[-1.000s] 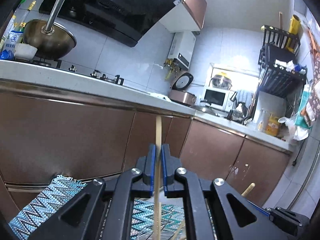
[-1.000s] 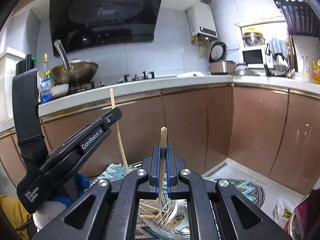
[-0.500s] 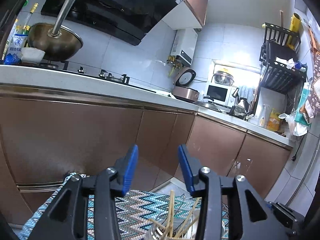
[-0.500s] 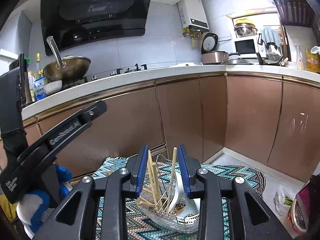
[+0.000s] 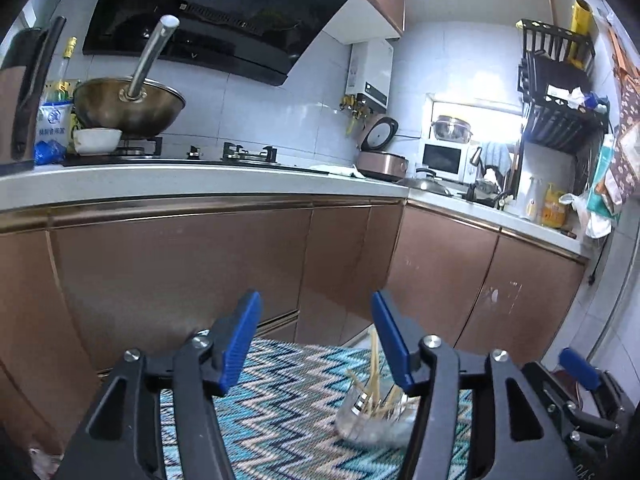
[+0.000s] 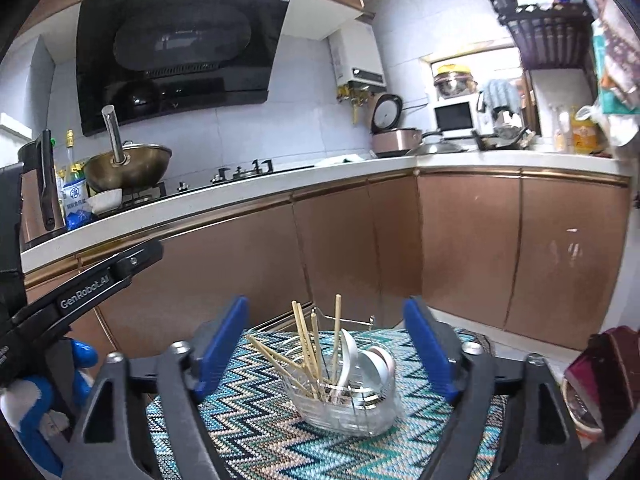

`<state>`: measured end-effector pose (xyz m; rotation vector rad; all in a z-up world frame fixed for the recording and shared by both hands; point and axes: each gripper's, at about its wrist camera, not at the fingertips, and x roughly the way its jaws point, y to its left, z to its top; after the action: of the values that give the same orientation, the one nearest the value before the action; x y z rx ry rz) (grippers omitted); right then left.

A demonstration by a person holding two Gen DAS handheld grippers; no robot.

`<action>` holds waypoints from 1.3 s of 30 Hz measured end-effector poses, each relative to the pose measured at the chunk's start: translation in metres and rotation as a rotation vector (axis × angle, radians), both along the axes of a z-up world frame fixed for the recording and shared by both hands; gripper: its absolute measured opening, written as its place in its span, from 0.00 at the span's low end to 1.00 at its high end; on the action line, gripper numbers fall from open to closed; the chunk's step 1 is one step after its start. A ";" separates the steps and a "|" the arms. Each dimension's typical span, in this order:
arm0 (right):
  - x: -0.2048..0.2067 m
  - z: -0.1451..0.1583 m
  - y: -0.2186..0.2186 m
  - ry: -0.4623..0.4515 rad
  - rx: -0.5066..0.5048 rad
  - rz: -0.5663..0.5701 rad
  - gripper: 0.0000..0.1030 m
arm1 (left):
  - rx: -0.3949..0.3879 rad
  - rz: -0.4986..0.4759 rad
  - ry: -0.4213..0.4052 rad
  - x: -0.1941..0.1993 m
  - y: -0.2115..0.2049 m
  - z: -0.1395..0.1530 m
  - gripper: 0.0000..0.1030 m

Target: Organize utensils

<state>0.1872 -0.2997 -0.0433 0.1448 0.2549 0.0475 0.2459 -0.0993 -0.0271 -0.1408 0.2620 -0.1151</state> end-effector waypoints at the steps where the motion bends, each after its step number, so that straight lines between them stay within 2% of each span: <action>1: -0.005 0.000 0.000 -0.001 -0.002 -0.011 0.92 | 0.001 0.003 0.004 -0.004 0.003 0.003 0.55; 4: -0.022 0.000 0.004 -0.005 -0.020 -0.060 1.00 | -0.013 -0.004 0.037 -0.022 0.014 0.004 0.56; 12: -0.061 0.002 0.016 -0.011 -0.066 -0.126 1.00 | 0.053 0.032 0.024 -0.069 0.032 0.008 0.56; 21: -0.095 0.004 0.029 -0.010 -0.073 -0.148 1.00 | 0.113 0.069 0.000 -0.116 0.049 0.011 0.56; 22: -0.099 0.004 0.030 -0.010 -0.076 -0.147 1.00 | 0.118 0.084 0.001 -0.119 0.051 0.012 0.59; 23: -0.102 0.005 0.033 -0.012 -0.081 -0.147 1.00 | 0.125 0.111 0.006 -0.123 0.054 0.013 0.67; 29: -0.121 0.009 0.045 -0.026 -0.103 -0.128 1.00 | 0.125 0.183 -0.005 -0.146 0.071 0.020 0.70; 39: -0.144 0.020 0.053 -0.064 -0.108 -0.124 1.00 | 0.139 0.215 -0.069 -0.179 0.084 0.030 0.70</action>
<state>0.0431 -0.2470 -0.0236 0.0510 0.1834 -0.0840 0.0665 -0.0157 0.0025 -0.0261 0.1835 0.1113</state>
